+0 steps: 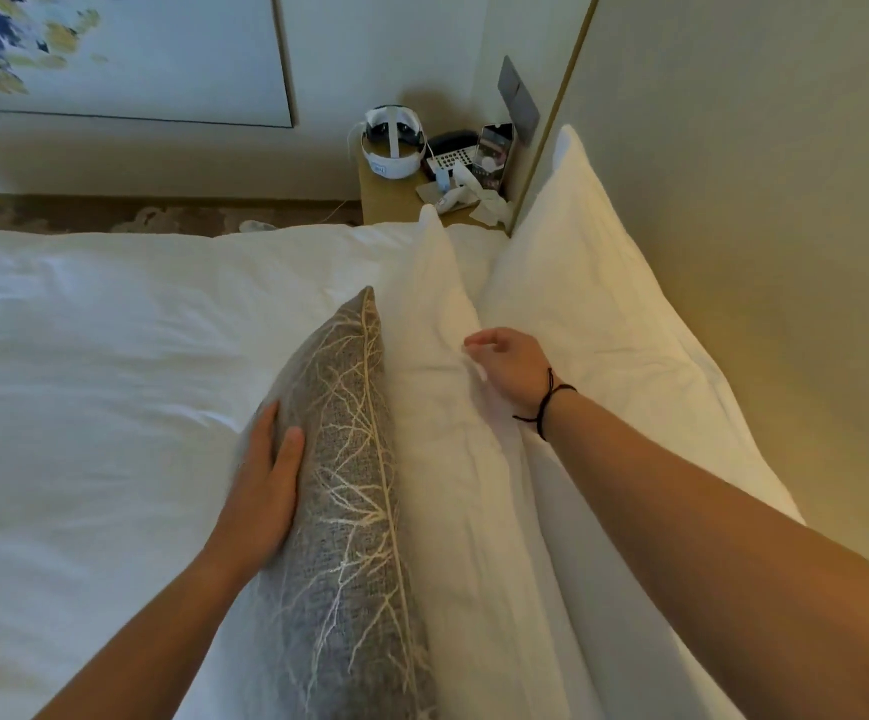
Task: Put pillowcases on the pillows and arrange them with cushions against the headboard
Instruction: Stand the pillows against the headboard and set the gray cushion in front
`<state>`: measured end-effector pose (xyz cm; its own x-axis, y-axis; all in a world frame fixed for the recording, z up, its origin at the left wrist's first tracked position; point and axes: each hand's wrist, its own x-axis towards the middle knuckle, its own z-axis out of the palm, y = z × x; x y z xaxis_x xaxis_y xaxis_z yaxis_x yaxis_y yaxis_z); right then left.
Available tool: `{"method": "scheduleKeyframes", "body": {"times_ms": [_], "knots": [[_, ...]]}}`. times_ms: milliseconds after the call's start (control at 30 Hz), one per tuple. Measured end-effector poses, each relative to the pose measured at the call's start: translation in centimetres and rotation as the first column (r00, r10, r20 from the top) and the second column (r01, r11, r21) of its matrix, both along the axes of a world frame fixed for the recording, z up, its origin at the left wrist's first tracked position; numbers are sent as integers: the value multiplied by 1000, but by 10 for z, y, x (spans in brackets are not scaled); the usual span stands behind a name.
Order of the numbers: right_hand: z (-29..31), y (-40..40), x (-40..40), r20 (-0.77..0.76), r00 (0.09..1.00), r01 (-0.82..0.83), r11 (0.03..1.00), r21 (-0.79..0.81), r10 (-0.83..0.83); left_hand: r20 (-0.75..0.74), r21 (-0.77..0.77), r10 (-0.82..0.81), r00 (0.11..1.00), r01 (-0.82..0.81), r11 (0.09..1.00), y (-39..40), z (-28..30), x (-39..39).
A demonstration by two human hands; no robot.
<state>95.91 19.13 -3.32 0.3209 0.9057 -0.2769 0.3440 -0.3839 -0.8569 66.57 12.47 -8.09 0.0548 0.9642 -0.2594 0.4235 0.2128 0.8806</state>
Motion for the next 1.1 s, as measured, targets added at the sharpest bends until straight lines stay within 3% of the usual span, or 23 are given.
{"method": "scheduleKeyframes", "body": {"times_ms": [133, 233, 367, 500, 600, 700, 767, 833, 900, 1100], "knots": [[7, 45, -13, 147, 989, -11, 1000, 7, 10, 42, -7, 19, 999, -19, 1000, -2, 1, 4], [17, 58, -11, 338, 933, 105, 991, 82, -126, 80, 7, 32, 996, -32, 999, -7, 0, 2], [20, 52, 9, 407, 885, 217, 973, 73, -228, 68, -11, 12, 998, -11, 1000, -33, -11, -5], [13, 42, 9, 522, 853, 110, 985, -132, -25, 50, -66, 36, 998, -33, 997, -54, -20, -15], [30, 20, -13, 637, 746, -49, 971, -236, 192, 60, -88, 32, 998, -27, 996, -64, -27, -25], [53, -45, -68, 592, 750, -250, 955, -159, 294, 67, -127, 65, 996, -56, 990, -70, -35, -31], [61, -103, -111, 445, 805, -345, 920, -186, 392, 65, -170, 114, 991, -102, 980, -72, -40, -33], [60, -151, -145, 408, 781, -411, 881, -234, 473, 64, -184, 142, 988, -128, 975, -73, -44, -34], [54, -176, -165, 463, 732, -426, 867, -260, 499, 77, -190, 148, 986, -131, 973, -73, -47, -35], [42, -183, -164, 492, 743, -364, 891, -271, 453, 117, -263, 164, 979, -129, 956, -75, -55, -37]]}}
